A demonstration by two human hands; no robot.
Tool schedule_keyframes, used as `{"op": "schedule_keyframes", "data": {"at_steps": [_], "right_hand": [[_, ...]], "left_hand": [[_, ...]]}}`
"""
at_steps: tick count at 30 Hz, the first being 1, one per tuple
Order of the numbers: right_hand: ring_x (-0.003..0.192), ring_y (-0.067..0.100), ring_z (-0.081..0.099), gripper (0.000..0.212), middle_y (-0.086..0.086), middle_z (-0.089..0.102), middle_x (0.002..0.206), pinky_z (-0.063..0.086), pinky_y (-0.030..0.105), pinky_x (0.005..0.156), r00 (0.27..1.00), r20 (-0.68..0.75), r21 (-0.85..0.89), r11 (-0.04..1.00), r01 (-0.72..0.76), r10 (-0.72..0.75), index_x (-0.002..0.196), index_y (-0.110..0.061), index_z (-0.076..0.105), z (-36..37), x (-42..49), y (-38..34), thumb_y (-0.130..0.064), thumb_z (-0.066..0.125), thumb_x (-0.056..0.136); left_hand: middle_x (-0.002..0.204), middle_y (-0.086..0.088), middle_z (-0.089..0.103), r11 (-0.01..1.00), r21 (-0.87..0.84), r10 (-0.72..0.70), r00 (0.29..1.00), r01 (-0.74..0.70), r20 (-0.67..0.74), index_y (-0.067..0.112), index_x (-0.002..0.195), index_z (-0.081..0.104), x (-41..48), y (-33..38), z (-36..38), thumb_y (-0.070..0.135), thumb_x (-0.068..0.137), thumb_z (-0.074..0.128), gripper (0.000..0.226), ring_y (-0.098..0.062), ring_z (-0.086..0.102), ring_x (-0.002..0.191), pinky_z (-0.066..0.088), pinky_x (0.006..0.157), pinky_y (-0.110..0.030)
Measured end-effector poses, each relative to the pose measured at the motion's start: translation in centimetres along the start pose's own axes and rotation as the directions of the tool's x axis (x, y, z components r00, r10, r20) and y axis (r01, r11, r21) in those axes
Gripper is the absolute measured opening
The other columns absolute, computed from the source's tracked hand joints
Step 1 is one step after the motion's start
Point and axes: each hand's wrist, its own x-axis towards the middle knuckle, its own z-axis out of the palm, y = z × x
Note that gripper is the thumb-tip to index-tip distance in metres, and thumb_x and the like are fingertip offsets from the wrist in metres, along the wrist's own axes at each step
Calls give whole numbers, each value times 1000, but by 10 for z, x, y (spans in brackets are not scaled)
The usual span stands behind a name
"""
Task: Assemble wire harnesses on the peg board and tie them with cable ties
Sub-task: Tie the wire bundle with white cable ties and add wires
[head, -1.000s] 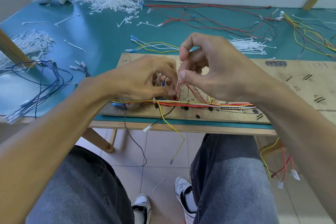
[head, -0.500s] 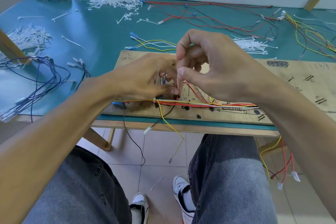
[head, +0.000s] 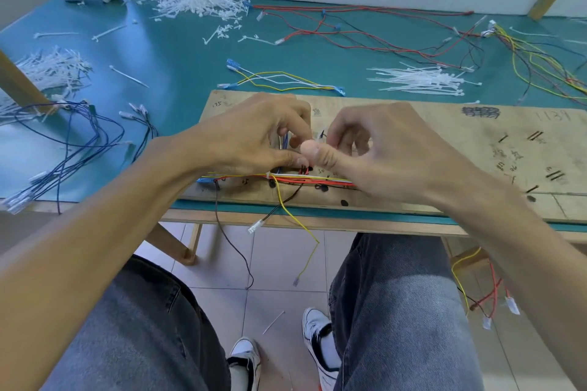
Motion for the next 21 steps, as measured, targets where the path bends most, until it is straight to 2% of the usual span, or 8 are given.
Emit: {"op": "schedule_keyframes", "data": {"at_steps": [3,5,7,9,13,16,18,21], "right_hand": [[62,7,52,46,-10,55,58,38,33,57,998,22,-127,990,55,-52,77,-27,67,10,6,-8,-65,53,98],[62,14,47,40,-7,50,57,40,37,59,998,26,-146,987,66,-62,76,-24,65,10,11,-10,-49,53,105],[63,21,46,39,-2,54,60,43,40,60,996,20,-71,994,85,-83,73,-19,66,12,13,-11,-38,56,105],[60,21,45,39,4,56,59,38,39,58,995,-11,62,993,100,-99,67,-14,67,16,13,-14,-29,63,102],[52,17,40,46,11,55,55,32,34,53,998,-49,232,971,53,-43,53,-26,62,19,18,-20,-24,72,97],[50,11,38,49,6,55,52,31,33,50,1000,-21,286,958,23,-18,51,-30,61,18,18,-17,-25,71,98],[48,11,41,44,-4,54,49,33,31,51,1000,-10,278,961,14,-11,55,-30,65,18,18,-15,-28,70,99],[49,14,47,40,-4,59,51,38,32,51,1000,-15,241,970,22,-19,58,-28,69,16,16,-13,-33,70,98]], "left_hand": [[87,7,61,1000,-12,-9,1000,9,16,39,79,71,2,-1,-1,20,89,81,25,-17,56,83,46,76,-39],[87,4,63,999,-32,-25,1000,25,14,41,82,72,3,0,-1,18,86,85,27,-20,57,84,47,77,-42],[86,1,62,997,-70,-27,999,29,26,38,81,74,4,0,0,19,86,86,23,-22,55,82,47,75,-44],[85,-1,61,995,-94,-29,999,32,38,40,77,72,5,0,-1,20,88,84,26,-23,55,81,46,74,-45],[103,-6,67,1000,-10,-17,997,18,80,13,87,76,10,-2,-1,11,88,79,4,-28,62,98,49,83,-50],[98,-3,65,999,46,-18,997,14,79,11,86,76,12,0,-1,12,87,82,6,-26,59,97,48,83,-50],[90,3,62,998,61,-12,996,7,84,13,80,74,13,-1,-4,13,85,83,10,-19,55,91,46,81,-45],[80,10,56,997,73,9,999,-13,52,22,72,73,12,-3,-7,18,83,85,17,-7,48,88,39,71,-17]]}}
